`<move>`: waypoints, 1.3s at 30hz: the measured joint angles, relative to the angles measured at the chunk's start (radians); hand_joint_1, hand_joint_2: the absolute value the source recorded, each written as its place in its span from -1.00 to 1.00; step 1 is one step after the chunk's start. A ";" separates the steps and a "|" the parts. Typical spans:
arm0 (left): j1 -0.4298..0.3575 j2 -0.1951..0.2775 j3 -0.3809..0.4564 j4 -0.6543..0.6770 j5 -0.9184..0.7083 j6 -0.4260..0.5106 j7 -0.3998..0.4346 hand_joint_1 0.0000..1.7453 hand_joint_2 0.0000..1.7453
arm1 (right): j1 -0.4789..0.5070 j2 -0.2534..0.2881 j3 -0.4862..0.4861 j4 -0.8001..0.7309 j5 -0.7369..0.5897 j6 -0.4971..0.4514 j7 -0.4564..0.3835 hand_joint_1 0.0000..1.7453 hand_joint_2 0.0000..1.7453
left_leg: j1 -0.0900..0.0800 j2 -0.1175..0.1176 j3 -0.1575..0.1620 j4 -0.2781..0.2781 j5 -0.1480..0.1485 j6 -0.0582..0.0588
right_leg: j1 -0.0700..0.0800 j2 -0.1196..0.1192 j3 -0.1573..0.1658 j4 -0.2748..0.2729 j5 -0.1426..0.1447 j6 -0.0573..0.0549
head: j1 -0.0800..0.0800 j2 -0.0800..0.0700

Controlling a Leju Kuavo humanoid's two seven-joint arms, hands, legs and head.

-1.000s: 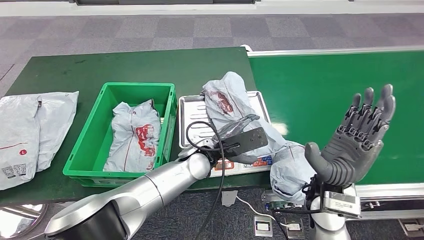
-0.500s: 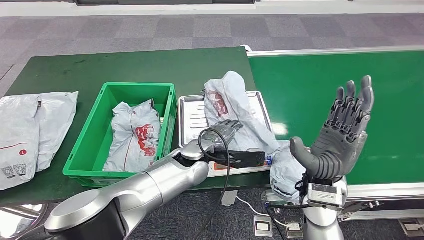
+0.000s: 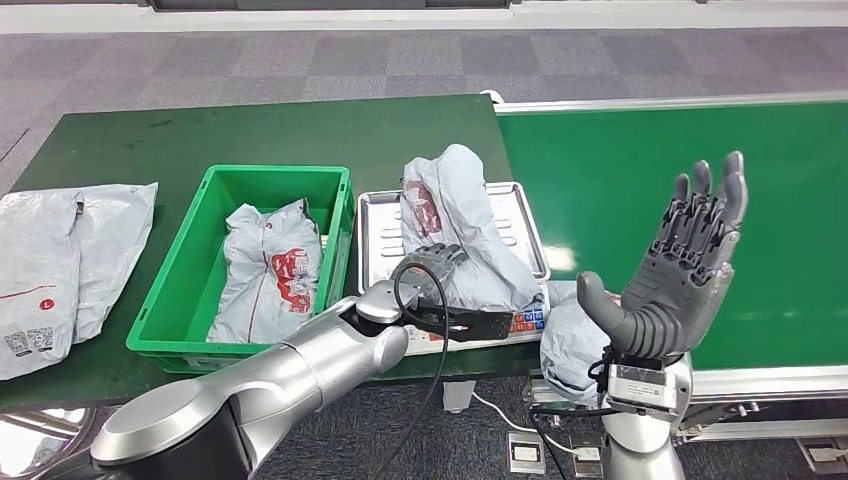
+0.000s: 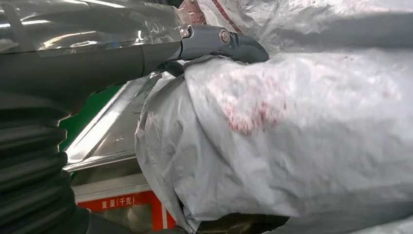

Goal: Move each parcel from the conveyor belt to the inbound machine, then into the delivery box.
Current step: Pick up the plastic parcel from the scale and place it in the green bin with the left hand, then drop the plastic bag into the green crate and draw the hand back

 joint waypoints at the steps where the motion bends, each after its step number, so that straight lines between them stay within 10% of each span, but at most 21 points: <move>1: -0.002 0.000 0.000 0.006 -0.004 -0.002 -0.002 -1.00 1.00 | 0.000 0.000 0.000 0.000 -0.002 0.002 0.002 -1.00 1.00 | 0.000 0.000 0.000 0.000 0.000 0.000 | 0.000 0.000 0.000 0.000 0.000 0.000 | 0.000 0.000; 6: -0.016 0.001 0.001 0.042 -0.012 -0.047 -0.027 -0.95 1.00 | -0.001 0.000 0.000 0.000 -0.017 0.021 0.006 -1.00 1.00 | 0.000 0.000 0.001 0.000 0.000 0.000 | 0.000 0.000 0.001 0.000 0.000 0.000 | 0.000 0.000; 9: -0.017 0.001 0.004 0.049 -0.010 -0.059 -0.067 -0.41 1.00 | 0.000 0.000 0.000 0.000 -0.016 0.023 0.011 -1.00 1.00 | 0.000 0.000 0.001 0.000 0.000 0.000 | 0.000 0.000 0.001 0.000 0.000 0.000 | 0.000 0.000; 13: -0.011 0.000 0.022 0.041 -0.006 -0.026 -0.112 0.98 1.00 | 0.010 0.000 0.000 -0.001 -0.014 0.022 0.017 -1.00 1.00 | 0.000 0.000 0.001 0.000 0.000 0.000 | 0.000 0.000 0.001 0.000 0.000 0.000 | 0.000 0.000; 23: 0.002 0.000 0.136 0.002 0.006 0.229 -0.399 1.00 1.00 | 0.030 0.005 -0.005 -0.013 -0.003 0.054 0.020 -1.00 1.00 | 0.000 0.000 0.001 0.000 0.000 0.000 | 0.000 0.000 0.001 0.000 0.000 0.000 | 0.000 0.000; 33: 0.022 0.000 0.222 -0.035 0.006 0.290 -0.465 1.00 1.00 | 0.032 0.011 -0.006 -0.019 -0.005 0.052 0.023 -1.00 1.00 | 0.000 0.000 0.001 0.000 0.000 0.000 | -0.001 0.000 0.001 0.000 0.000 0.000 | 0.000 0.000; 39: 0.164 0.029 0.533 -0.370 -0.064 0.507 -0.977 1.00 1.00 | 0.027 0.011 -0.013 -0.017 -0.037 0.014 0.028 -1.00 1.00 | -0.001 0.002 0.001 0.000 -0.002 0.000 | -0.001 0.002 0.000 0.000 -0.001 0.001 | 0.000 0.000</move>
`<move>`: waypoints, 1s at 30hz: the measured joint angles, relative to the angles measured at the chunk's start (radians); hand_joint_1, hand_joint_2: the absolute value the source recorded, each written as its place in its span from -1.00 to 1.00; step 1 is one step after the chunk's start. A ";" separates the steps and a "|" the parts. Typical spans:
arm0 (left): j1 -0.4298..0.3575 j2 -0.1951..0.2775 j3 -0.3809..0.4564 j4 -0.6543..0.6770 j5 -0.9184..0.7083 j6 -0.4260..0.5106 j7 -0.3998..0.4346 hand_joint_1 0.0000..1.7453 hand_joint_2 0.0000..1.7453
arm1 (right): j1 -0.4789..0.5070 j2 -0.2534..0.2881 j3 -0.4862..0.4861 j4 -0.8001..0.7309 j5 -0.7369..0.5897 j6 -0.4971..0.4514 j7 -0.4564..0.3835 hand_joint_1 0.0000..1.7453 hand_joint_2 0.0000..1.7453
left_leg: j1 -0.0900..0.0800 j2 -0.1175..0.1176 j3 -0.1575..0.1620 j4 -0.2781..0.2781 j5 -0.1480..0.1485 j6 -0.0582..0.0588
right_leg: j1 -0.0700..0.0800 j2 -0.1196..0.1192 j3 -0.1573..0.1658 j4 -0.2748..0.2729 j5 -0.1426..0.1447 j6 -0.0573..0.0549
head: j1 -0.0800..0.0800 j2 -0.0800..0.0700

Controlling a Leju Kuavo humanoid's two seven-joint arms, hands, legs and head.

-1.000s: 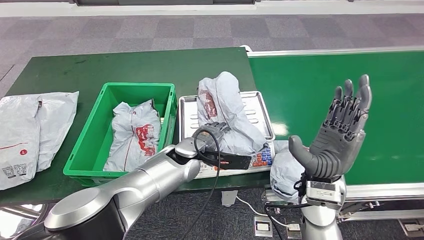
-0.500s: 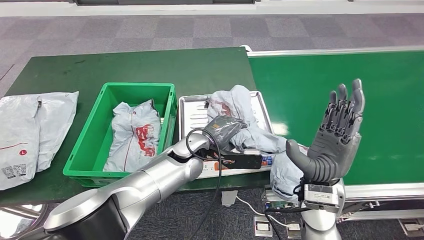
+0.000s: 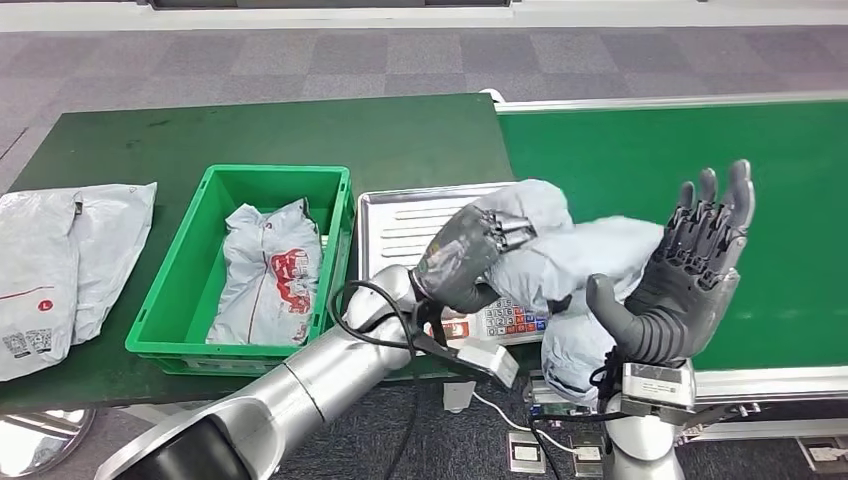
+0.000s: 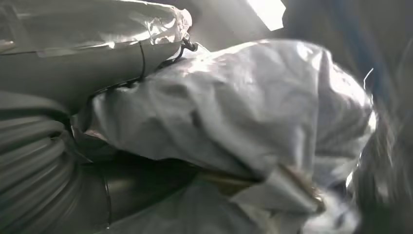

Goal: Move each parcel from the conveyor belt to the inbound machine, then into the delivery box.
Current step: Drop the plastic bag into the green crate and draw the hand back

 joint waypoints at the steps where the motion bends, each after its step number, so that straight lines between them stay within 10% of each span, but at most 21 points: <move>1: 0.010 0.003 0.044 -0.036 -0.007 -0.003 -0.004 1.00 1.00 | 0.000 0.000 0.000 0.000 -0.002 -0.001 -0.001 -1.00 1.00 | 0.000 0.001 0.001 0.000 -0.001 0.000 | 0.000 0.001 0.000 0.000 0.000 0.000 | 0.000 0.000; 13: 0.118 0.027 0.255 -0.261 -0.091 0.009 0.037 1.00 1.00 | 0.004 -0.004 -0.001 0.000 -0.003 -0.016 -0.001 -1.00 1.00 | 0.000 -0.001 0.001 0.000 0.000 0.000 | 0.000 -0.001 0.002 0.000 -0.001 0.001 | 0.000 0.000; 21: 0.300 0.081 0.772 -0.485 -0.363 0.073 -0.017 1.00 1.00 | 0.080 -0.045 -0.042 -0.005 -0.044 -0.052 -0.028 -1.00 1.00 | 0.002 0.007 0.004 0.000 -0.004 -0.002 | 0.002 0.006 0.000 0.000 -0.003 -0.002 | -0.001 0.000; 30: 0.356 0.093 0.951 -0.546 -0.377 0.073 -0.026 1.00 1.00 | 0.092 -0.056 -0.052 -0.007 -0.045 -0.051 -0.029 -1.00 1.00 | 0.003 0.001 0.003 0.000 -0.003 -0.003 | 0.002 0.002 0.003 0.000 -0.004 -0.003 | 0.000 0.000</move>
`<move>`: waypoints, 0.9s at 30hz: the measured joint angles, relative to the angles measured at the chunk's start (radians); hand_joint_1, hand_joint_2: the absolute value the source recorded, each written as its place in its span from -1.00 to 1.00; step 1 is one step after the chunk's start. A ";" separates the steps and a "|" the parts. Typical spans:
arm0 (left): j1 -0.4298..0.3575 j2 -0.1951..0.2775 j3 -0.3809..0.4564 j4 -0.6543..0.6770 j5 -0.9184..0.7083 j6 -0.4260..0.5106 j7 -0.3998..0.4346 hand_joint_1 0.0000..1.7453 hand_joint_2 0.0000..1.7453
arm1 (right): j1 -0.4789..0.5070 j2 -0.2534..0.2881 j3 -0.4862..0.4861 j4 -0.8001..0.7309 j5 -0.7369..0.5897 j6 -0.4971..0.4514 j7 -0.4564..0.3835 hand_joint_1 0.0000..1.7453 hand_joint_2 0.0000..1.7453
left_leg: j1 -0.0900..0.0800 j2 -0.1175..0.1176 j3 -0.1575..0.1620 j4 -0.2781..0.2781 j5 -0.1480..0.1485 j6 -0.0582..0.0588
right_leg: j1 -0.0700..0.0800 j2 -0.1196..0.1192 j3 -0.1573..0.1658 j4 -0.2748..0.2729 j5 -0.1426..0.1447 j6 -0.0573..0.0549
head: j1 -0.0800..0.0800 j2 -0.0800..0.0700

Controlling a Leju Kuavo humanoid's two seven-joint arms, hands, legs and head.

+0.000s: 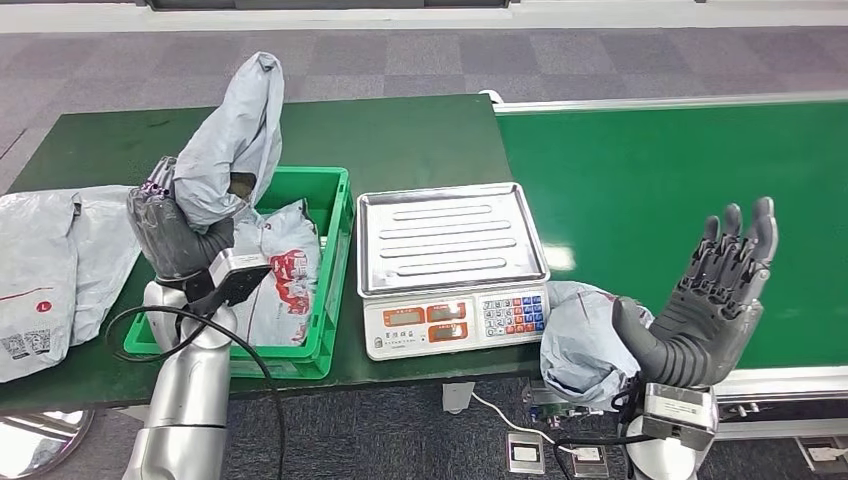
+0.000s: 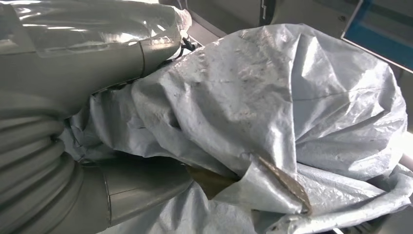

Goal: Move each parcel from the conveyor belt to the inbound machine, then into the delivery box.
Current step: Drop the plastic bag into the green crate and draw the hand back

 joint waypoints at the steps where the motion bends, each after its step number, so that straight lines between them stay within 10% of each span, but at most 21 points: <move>1: 0.002 0.000 0.006 -0.003 0.000 0.000 0.000 1.00 1.00 | 0.000 0.000 0.000 0.000 0.000 0.000 0.000 -1.00 1.00 | 0.000 0.000 0.000 0.000 0.000 0.000 | 0.000 0.000 0.000 0.000 0.000 0.000 | 0.000 0.000; 9: 0.009 0.005 0.027 -0.010 -0.009 -0.010 0.017 1.00 1.00 | 0.002 -0.001 0.000 0.000 0.000 0.000 0.000 -1.00 1.00 | -0.001 0.000 0.000 0.000 0.000 0.000 | 0.000 0.000 0.000 0.000 0.000 0.000 | 0.000 0.000; 15: -0.036 0.099 0.035 0.241 -0.038 -0.220 0.390 1.00 1.00 | 0.033 -0.009 0.000 -0.011 0.000 0.006 -0.020 -1.00 1.00 | 0.000 0.003 0.002 0.000 -0.001 -0.001 | 0.000 0.002 0.000 0.000 0.000 -0.002 | 0.000 0.000; 27: -0.047 0.203 0.035 0.431 -0.113 -0.268 0.525 1.00 1.00 | 0.045 -0.035 -0.001 -0.010 -0.020 0.020 -0.027 -1.00 1.00 | 0.000 0.006 0.004 0.000 -0.002 -0.002 | 0.000 0.004 0.001 0.000 -0.001 -0.003 | 0.000 0.000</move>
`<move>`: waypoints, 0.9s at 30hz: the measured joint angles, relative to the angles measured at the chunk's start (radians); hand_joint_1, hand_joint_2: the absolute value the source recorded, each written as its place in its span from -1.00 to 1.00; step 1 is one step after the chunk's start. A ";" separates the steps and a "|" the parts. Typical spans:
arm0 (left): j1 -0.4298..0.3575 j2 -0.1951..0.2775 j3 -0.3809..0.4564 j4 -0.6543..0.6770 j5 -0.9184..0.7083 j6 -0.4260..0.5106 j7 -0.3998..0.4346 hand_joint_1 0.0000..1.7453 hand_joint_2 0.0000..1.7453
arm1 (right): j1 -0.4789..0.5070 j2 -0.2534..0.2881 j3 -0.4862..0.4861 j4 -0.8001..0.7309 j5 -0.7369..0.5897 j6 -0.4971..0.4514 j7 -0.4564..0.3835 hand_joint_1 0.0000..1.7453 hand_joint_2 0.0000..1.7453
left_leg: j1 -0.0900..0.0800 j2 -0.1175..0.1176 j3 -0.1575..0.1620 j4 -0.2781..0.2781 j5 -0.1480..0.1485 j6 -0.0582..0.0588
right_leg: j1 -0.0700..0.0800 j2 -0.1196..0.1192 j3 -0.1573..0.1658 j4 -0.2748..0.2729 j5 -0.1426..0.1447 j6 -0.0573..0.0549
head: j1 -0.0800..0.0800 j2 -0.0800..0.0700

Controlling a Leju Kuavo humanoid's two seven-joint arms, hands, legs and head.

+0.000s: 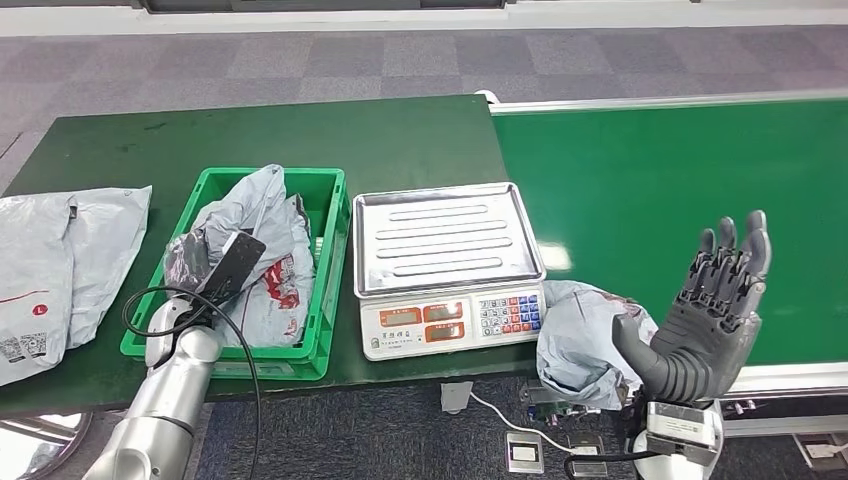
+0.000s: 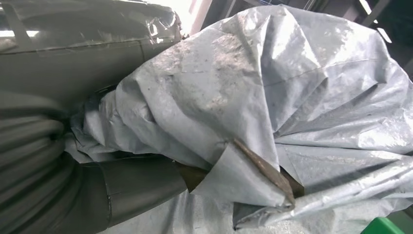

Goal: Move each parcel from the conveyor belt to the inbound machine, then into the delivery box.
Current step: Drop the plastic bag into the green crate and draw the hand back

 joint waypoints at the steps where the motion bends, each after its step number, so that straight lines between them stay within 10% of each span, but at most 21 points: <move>1: -0.003 0.002 0.000 0.006 0.007 -0.032 -0.004 1.00 1.00 | -0.002 0.000 0.000 0.000 0.000 0.003 0.003 -1.00 1.00 | 0.000 0.000 0.000 0.000 0.000 0.000 | 0.000 0.000 0.000 0.000 0.000 0.000 | 0.000 0.000; 6: -0.039 0.012 -0.011 0.068 0.056 -0.317 -0.046 1.00 1.00 | -0.050 -0.001 0.000 0.018 0.001 0.025 0.032 -1.00 1.00 | 0.000 -0.001 0.007 -0.001 0.000 0.000 | 0.000 -0.002 0.007 0.000 -0.001 0.000 | 0.000 0.000; 17: -0.063 0.021 -0.017 0.119 0.061 -0.333 -0.048 1.00 1.00 | -0.071 -0.001 0.000 0.035 0.009 0.025 0.035 -1.00 1.00 | 0.000 -0.005 0.013 -0.001 0.000 0.000 | 0.000 -0.006 0.015 0.001 -0.002 0.000 | 0.000 0.000; 21: -0.065 0.022 -0.017 0.125 0.063 -0.333 -0.048 -1.00 1.00 | -0.072 -0.001 0.000 0.039 0.009 0.025 0.036 -1.00 1.00 | 0.000 -0.005 0.014 -0.001 0.000 0.000 | 0.000 -0.006 0.016 0.001 -0.002 -0.001 | 0.000 0.000; 24: -0.066 0.021 -0.014 0.126 0.129 -0.319 -0.079 -1.00 1.00 | -0.074 -0.001 0.000 0.042 0.012 0.025 0.045 -1.00 1.00 | 0.000 -0.005 0.015 -0.001 0.000 0.000 | 0.000 -0.007 0.016 0.001 -0.002 -0.001 | 0.000 0.000; 27: -0.049 0.011 0.013 0.096 0.335 -0.329 -0.197 -1.00 -0.50 | -0.081 -0.003 0.000 0.049 0.012 0.022 0.060 -1.00 1.00 | 0.000 -0.005 0.015 -0.001 0.000 0.000 | 0.000 -0.006 0.016 0.001 -0.002 -0.001 | 0.000 0.000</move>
